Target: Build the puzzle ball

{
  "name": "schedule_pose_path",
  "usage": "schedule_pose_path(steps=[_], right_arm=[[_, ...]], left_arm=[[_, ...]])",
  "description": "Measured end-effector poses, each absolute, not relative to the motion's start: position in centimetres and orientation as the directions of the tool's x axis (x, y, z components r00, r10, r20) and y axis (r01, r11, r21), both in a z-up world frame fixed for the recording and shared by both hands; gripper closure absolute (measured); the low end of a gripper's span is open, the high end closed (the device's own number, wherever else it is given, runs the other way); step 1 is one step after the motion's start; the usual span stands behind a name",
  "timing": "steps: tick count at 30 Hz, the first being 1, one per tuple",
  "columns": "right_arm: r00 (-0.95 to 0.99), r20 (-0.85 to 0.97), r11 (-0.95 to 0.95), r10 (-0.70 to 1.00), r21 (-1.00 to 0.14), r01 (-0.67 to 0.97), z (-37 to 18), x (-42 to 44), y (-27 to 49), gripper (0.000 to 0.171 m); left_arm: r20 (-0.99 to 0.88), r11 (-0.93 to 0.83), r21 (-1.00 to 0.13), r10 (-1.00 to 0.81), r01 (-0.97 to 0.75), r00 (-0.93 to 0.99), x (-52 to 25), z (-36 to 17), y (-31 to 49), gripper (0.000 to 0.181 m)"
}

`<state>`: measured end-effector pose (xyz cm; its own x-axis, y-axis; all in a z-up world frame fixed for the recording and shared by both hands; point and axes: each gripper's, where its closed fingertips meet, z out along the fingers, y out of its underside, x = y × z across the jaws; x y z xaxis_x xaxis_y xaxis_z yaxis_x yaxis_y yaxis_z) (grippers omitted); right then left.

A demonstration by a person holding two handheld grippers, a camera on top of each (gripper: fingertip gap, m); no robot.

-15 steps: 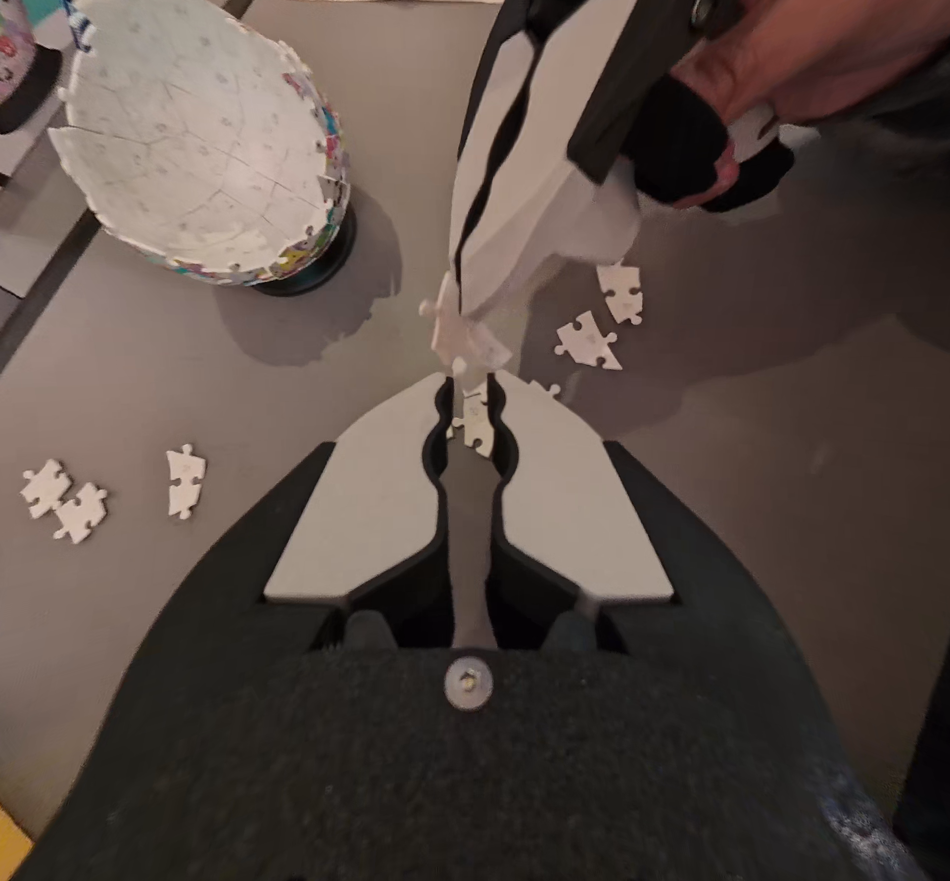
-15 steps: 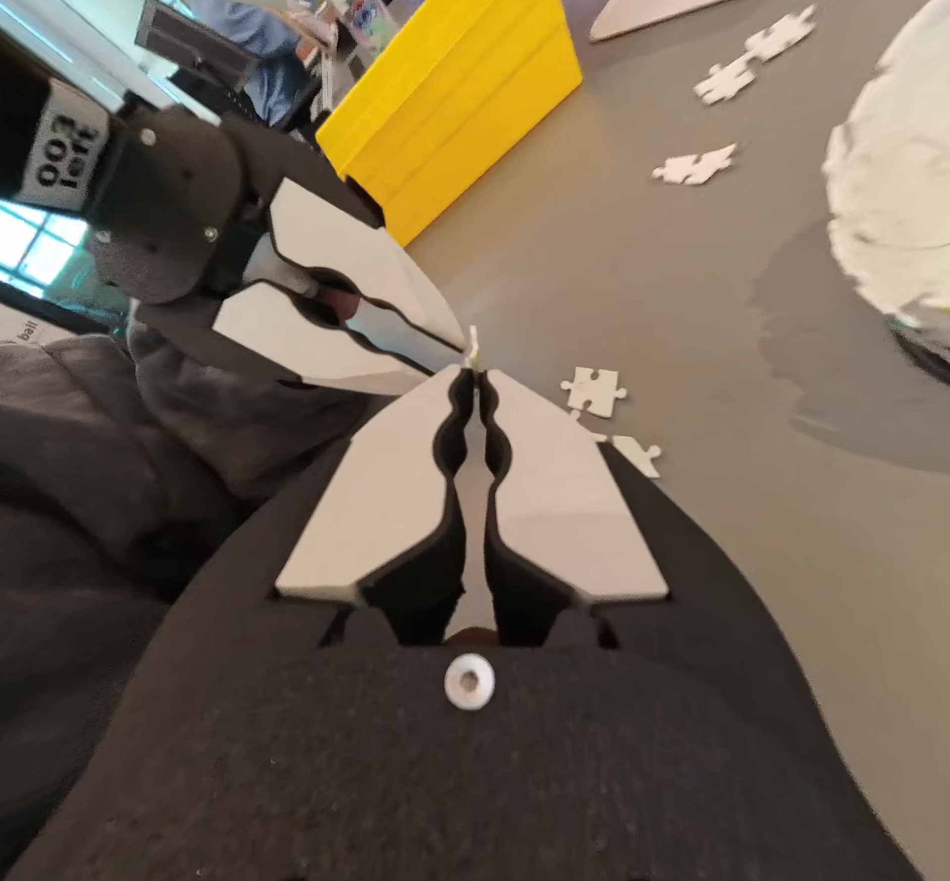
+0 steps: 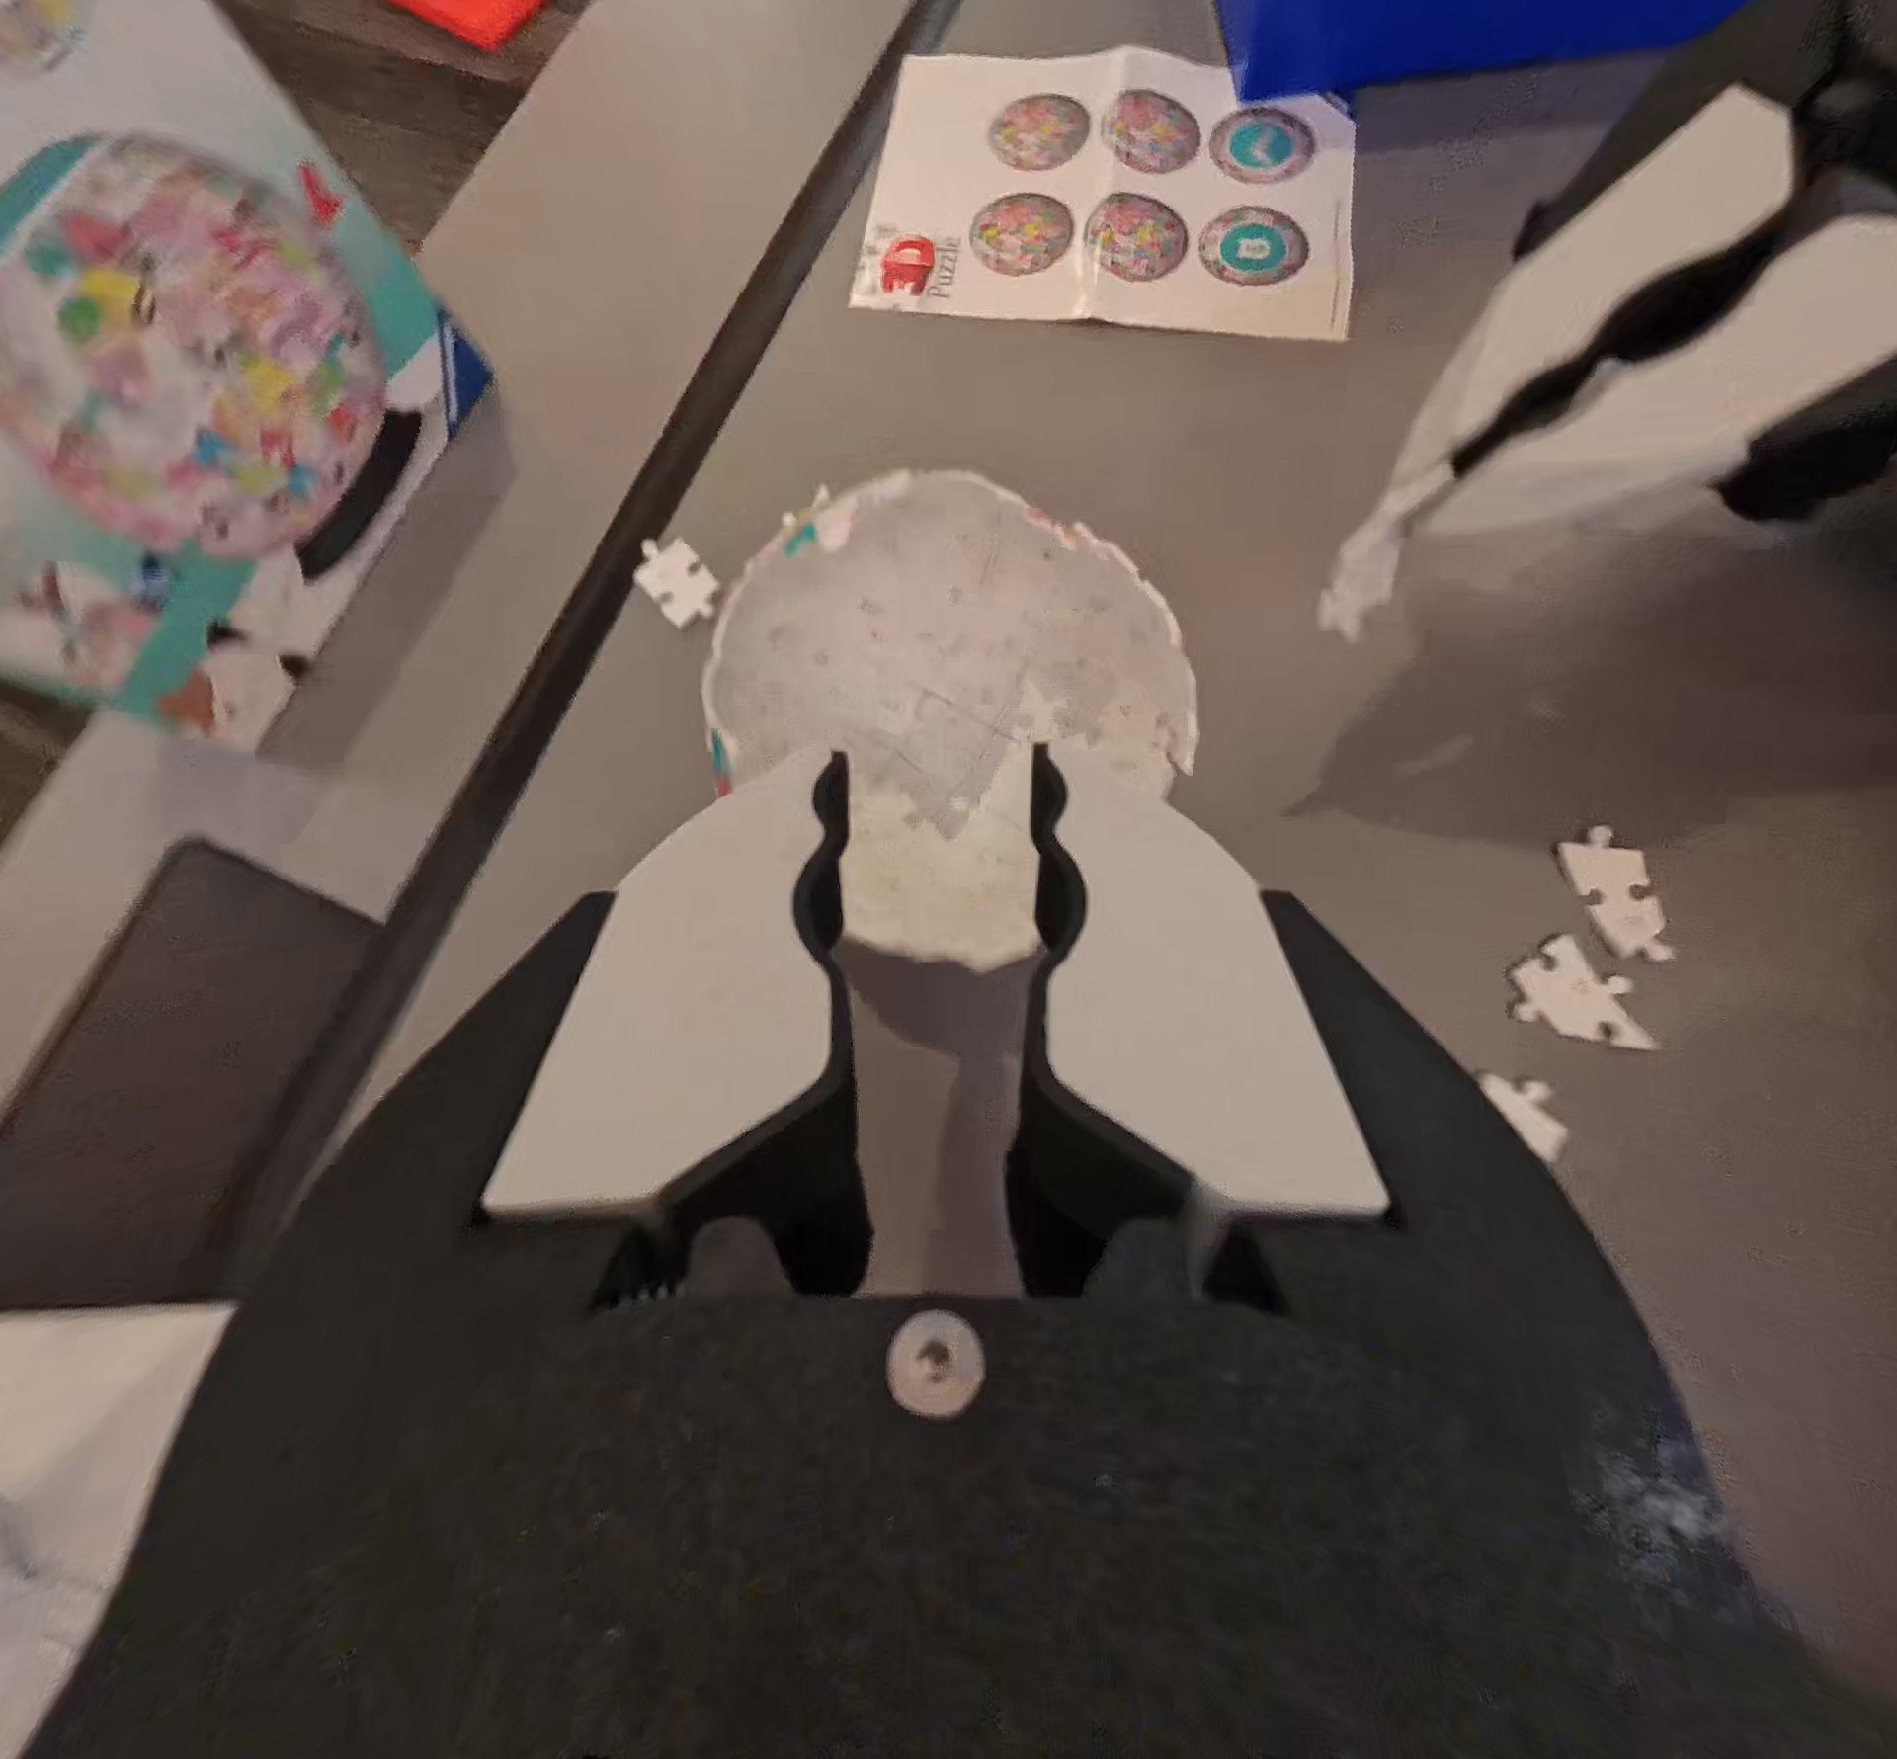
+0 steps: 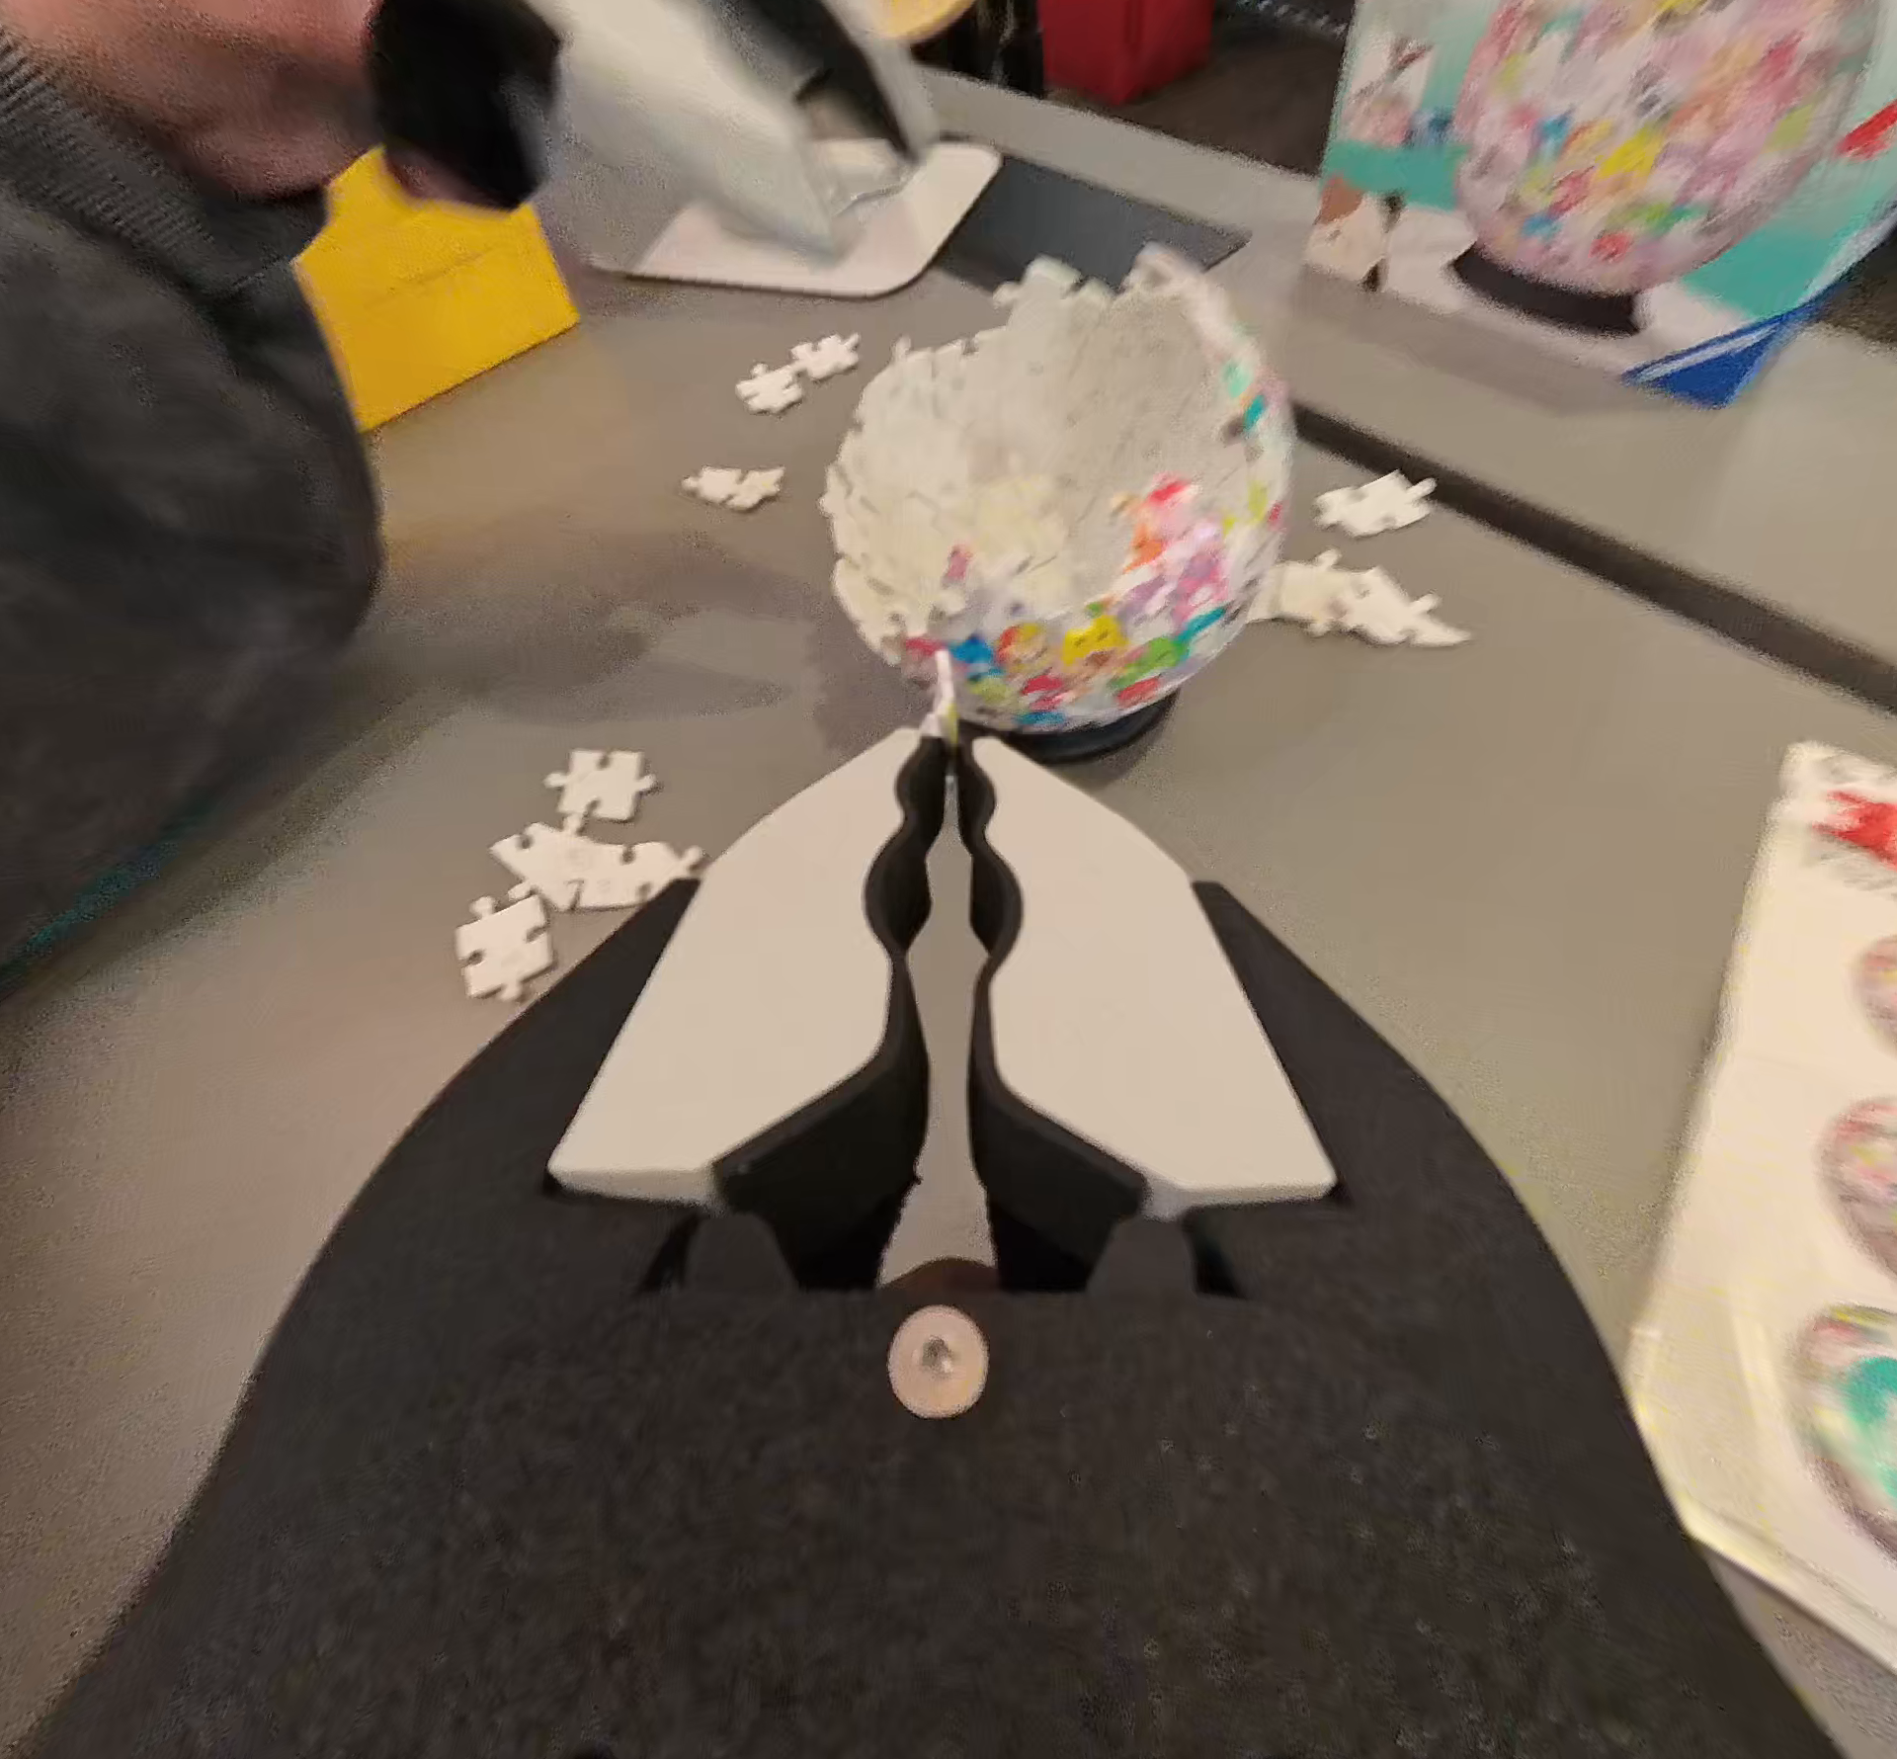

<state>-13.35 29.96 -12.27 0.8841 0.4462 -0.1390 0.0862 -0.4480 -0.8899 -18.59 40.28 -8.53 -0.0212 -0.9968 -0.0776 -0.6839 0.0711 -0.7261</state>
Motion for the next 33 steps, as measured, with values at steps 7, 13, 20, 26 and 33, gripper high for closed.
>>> schedule_pose_path(steps=[7, 13, 20, 26, 33], right_arm=[[0.847, -0.103, -0.452, 0.521, -0.875, 0.172, -15.3, -16.5, 26.6, 0.169], [0.871, -0.070, -0.432, 0.486, -0.886, 0.170, -14.5, -14.1, 25.3, 0.169], [0.888, -0.122, -0.444, 0.443, -0.891, 0.098, -14.4, -11.6, 24.9, 0.169], [0.882, -0.115, -0.457, 0.457, -0.881, 0.122, -15.0, -12.1, 25.7, 0.169], [0.753, -0.505, -0.775, 0.423, -0.632, 0.012, -19.5, -12.4, 25.8, 0.169]], left_arm=[[-0.397, 0.481, -0.522, -0.868, -0.704, -0.299, -14.7, -9.4, 41.4, 0.165], [-0.539, 0.608, -0.448, -0.768, -0.655, -0.345, -14.2, -8.9, 41.9, 0.155], [-0.677, 0.693, -0.388, -0.661, -0.607, -0.322, -13.3, -9.7, 42.9, 0.167], [-0.653, 0.684, -0.341, -0.666, -0.645, -0.361, -13.6, -10.6, 43.2, 0.159], [-0.334, 0.356, -0.660, -0.928, -0.662, -0.167, -20.4, -11.3, 40.8, 0.146]])
